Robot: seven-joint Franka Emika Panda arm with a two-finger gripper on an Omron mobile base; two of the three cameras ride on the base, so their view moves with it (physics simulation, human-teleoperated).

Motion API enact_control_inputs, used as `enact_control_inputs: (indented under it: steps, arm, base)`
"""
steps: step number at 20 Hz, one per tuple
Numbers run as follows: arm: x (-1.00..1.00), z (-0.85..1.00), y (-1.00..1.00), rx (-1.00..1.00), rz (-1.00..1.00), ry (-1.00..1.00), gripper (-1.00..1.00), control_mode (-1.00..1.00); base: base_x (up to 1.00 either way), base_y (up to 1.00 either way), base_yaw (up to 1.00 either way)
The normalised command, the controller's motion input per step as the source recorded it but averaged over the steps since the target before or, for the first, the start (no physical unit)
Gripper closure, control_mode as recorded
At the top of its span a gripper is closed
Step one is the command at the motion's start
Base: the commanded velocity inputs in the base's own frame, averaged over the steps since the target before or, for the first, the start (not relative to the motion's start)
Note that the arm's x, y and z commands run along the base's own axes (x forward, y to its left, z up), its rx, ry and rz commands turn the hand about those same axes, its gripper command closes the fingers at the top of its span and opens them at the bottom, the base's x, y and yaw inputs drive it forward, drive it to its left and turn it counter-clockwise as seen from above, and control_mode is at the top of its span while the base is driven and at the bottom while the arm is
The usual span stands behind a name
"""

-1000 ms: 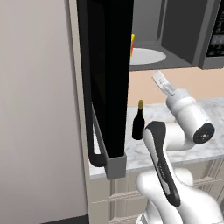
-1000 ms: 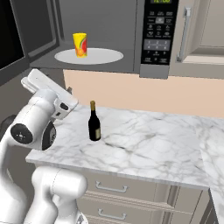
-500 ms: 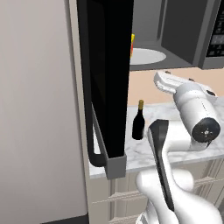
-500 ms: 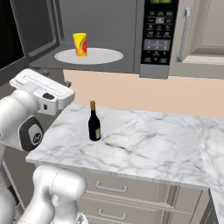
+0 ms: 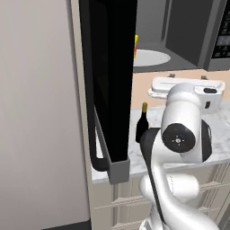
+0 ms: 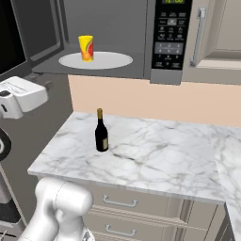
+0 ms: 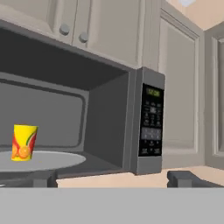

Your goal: Place the microwavable item in the microwave. Then, close the microwave door and press the start button.

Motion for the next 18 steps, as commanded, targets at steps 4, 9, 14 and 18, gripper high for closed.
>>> enact_control_inputs:
  steps: [4, 9, 14, 18]
  arm:
    - [0.00, -0.56, -0.85, -0.33, 0.00, -0.10, -1.00, -1.00]
    - [0.00, -0.53, -0.68, -0.29, 0.00, -0.15, -1.00, -1.00]
    - [0.00, -0.64, -0.38, -0.30, -0.03, -0.25, -1.00, -1.00]
    - [-0.04, -0.62, -0.26, -0.33, -0.10, -0.29, -1.00, -1.00]
  base:
    - [0.00, 0.00, 0.00]
    - [0.00, 0.00, 0.00]
    - [0.00, 0.00, 0.00]
    - [0.00, 0.00, 0.00]
